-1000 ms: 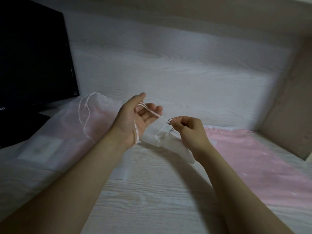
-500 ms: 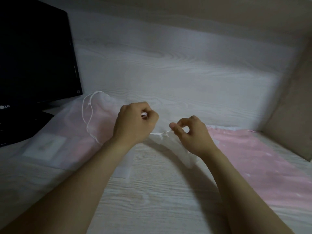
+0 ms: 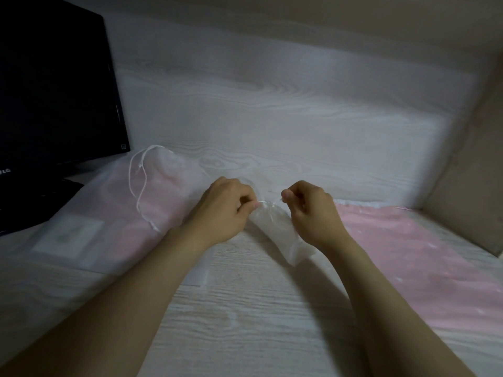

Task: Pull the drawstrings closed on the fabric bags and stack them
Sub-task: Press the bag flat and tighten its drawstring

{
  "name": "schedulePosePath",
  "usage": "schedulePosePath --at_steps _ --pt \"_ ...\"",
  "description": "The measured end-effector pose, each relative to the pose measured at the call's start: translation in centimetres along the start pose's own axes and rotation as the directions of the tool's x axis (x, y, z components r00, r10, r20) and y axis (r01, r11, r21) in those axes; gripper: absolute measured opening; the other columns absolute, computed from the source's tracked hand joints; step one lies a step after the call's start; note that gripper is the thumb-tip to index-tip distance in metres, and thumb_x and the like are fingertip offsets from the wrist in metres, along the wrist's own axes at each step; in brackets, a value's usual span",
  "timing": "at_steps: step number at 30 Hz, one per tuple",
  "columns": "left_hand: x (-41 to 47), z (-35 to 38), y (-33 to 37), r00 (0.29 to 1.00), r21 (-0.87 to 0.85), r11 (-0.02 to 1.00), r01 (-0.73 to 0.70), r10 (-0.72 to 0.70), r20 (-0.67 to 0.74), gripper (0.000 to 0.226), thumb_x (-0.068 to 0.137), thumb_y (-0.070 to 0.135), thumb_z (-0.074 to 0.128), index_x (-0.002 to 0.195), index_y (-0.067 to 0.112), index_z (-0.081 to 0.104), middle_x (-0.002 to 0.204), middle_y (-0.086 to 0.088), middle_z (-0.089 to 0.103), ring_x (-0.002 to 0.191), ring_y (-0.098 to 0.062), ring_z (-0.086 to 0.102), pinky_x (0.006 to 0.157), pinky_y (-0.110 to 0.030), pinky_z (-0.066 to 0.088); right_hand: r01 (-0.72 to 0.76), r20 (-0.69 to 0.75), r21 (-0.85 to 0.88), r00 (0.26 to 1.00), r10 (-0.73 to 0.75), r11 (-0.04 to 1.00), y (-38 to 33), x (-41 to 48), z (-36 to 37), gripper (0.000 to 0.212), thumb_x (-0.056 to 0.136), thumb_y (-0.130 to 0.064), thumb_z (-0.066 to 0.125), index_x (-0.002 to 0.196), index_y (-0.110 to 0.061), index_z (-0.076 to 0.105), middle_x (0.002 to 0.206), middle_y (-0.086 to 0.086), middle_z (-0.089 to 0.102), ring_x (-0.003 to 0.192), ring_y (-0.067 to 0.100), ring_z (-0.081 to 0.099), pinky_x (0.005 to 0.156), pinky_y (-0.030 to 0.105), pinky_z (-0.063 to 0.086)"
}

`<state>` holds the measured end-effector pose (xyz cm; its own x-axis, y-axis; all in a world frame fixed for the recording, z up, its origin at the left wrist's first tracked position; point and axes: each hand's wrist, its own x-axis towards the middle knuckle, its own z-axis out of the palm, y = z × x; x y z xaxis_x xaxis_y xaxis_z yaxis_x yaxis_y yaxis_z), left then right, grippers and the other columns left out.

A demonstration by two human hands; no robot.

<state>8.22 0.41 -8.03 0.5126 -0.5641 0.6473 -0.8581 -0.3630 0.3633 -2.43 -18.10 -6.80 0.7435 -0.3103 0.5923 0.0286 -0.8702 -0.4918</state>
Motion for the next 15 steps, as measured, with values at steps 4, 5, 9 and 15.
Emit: schedulePosePath --at_steps 4,5,9,15 --pt "0.4 0.2 0.8 0.967 -0.282 0.928 0.246 -0.255 0.003 0.018 0.097 0.025 0.07 0.079 0.022 0.072 0.074 0.011 0.074 0.079 -0.011 0.066 0.077 -0.027 0.05 -0.078 0.059 0.14 0.996 0.07 0.987 -0.9 -0.3 0.0 0.024 0.107 -0.027 0.048 0.091 -0.014 0.061 0.074 -0.011 0.058 0.067 0.004 0.052 0.063 0.023 0.038" --pt "0.6 0.1 1.0 0.943 -0.381 0.866 0.325 -0.326 0.065 0.021 0.095 0.025 0.068 0.074 0.022 0.068 0.068 0.011 0.071 0.073 -0.014 0.065 0.076 -0.032 0.051 -0.107 0.067 0.159 0.993 0.097 0.981 -1.1 -0.3 0.0 0.027 0.105 -0.031 0.052 0.086 -0.014 0.061 0.07 -0.01 0.057 0.063 0.005 0.05 0.063 0.025 0.039" --pt "0.9 0.2 2.3 0.874 -0.662 0.586 0.468 -0.415 0.251 0.034 0.1 0.021 0.055 0.068 0.021 0.045 0.052 0.01 0.039 0.053 -0.013 0.035 0.053 -0.028 0.031 -0.222 0.086 0.295 0.975 0.206 0.929 -1.7 -0.4 0.3 0.036 0.095 -0.042 0.067 0.073 -0.014 0.059 0.058 -0.009 0.053 0.056 0.008 0.048 0.061 0.027 0.042" --pt "0.6 0.3 0.8 0.911 -0.501 0.762 0.41 -0.371 0.18 0.037 0.104 0.033 0.057 0.072 0.02 0.042 0.065 0.002 0.035 0.056 -0.013 0.031 0.057 -0.033 0.028 -0.322 0.114 0.442 0.946 0.303 0.838 -1.2 0.1 -0.1 0.03 0.089 -0.021 0.072 0.065 -0.013 0.055 0.057 -0.006 0.05 0.057 0.01 0.047 0.061 0.027 0.041"
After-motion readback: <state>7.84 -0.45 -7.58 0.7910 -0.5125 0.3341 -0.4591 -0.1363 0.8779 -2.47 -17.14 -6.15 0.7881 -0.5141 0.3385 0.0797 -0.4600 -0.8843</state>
